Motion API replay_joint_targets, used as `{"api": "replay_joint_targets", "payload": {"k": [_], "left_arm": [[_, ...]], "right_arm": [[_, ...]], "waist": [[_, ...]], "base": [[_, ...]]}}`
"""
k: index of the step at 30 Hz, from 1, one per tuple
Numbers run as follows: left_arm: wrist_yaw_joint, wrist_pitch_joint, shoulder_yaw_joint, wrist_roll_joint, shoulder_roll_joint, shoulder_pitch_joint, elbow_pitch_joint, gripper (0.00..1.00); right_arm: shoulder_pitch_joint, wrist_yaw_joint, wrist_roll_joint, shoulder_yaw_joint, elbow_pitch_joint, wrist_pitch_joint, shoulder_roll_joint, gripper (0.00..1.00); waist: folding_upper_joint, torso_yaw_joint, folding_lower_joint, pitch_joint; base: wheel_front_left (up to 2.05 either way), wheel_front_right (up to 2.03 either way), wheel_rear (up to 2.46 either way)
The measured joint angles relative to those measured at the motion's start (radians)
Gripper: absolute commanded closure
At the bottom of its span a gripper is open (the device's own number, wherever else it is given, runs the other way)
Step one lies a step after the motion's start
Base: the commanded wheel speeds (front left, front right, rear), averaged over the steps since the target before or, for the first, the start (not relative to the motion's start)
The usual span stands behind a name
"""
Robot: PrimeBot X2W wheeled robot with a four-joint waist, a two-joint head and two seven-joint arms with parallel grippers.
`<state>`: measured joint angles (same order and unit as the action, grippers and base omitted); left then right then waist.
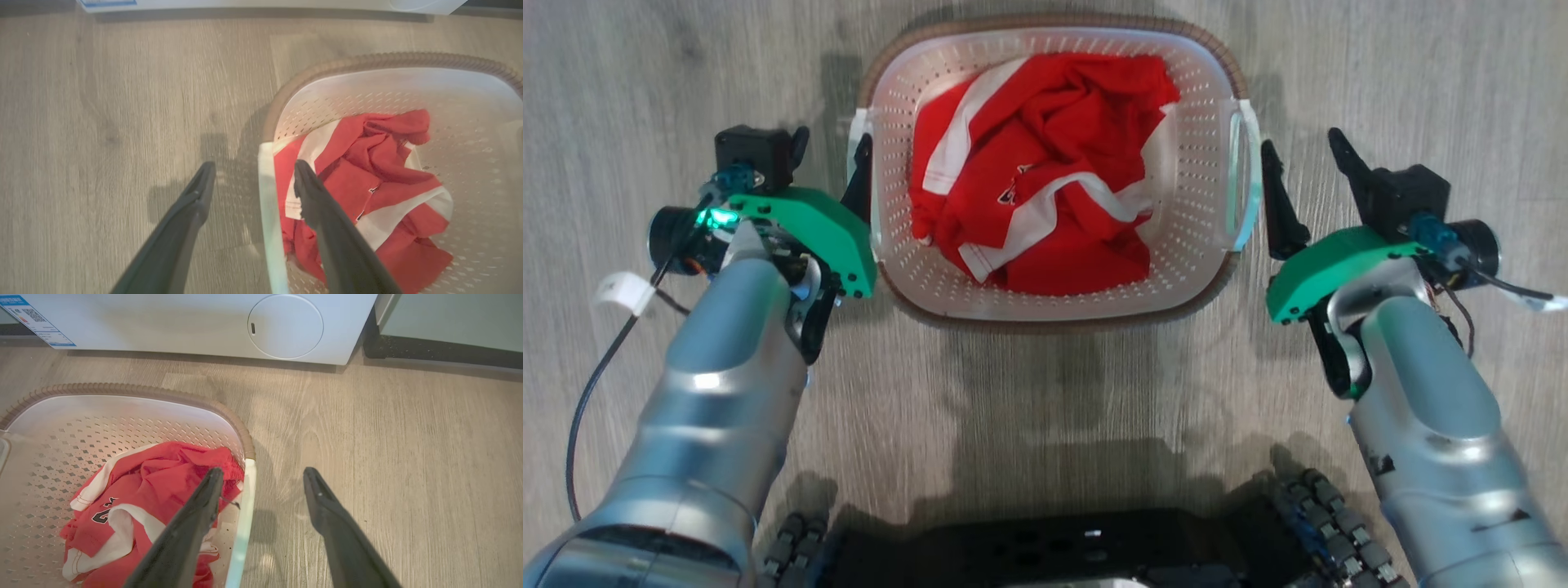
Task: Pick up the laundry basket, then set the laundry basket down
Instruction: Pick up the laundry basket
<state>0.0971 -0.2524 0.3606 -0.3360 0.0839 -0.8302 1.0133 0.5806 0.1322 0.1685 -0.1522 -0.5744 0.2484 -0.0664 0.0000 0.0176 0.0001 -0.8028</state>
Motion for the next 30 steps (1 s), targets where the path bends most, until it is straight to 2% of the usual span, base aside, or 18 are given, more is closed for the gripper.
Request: {"api": "replay_joint_targets", "payload": {"k": [9, 20, 30], "left_arm": [[0.025, 0.000, -0.001, 0.002, -0.010, -0.039, 0.062, 0.00], [0.027, 0.000, 0.029, -0.002, -0.022, -0.090, 0.110, 0.00], [0.027, 0.000, 0.132, -0.111, -0.027, -0.119, 0.141, 0.00]], "right_arm": [[0.031, 0.000, 0.029, -0.020, -0.049, 0.000, 0.000, 0.00], [0.077, 0.000, 0.059, -0.065, -0.108, 0.000, 0.000, 0.00], [0.121, 0.000, 0.089, -0.108, -0.180, 0.000, 0.000, 0.00]], "waist": [[0.0000, -0.007, 0.0000, -0.060], [0.0000, -0.009, -0.0001, -0.120], [0.0000, -0.006, -0.0001, -0.150]], "base": [[0.00, 0.00, 0.00], [0.00, 0.00, 0.00], [0.00, 0.00, 0.00]]}}
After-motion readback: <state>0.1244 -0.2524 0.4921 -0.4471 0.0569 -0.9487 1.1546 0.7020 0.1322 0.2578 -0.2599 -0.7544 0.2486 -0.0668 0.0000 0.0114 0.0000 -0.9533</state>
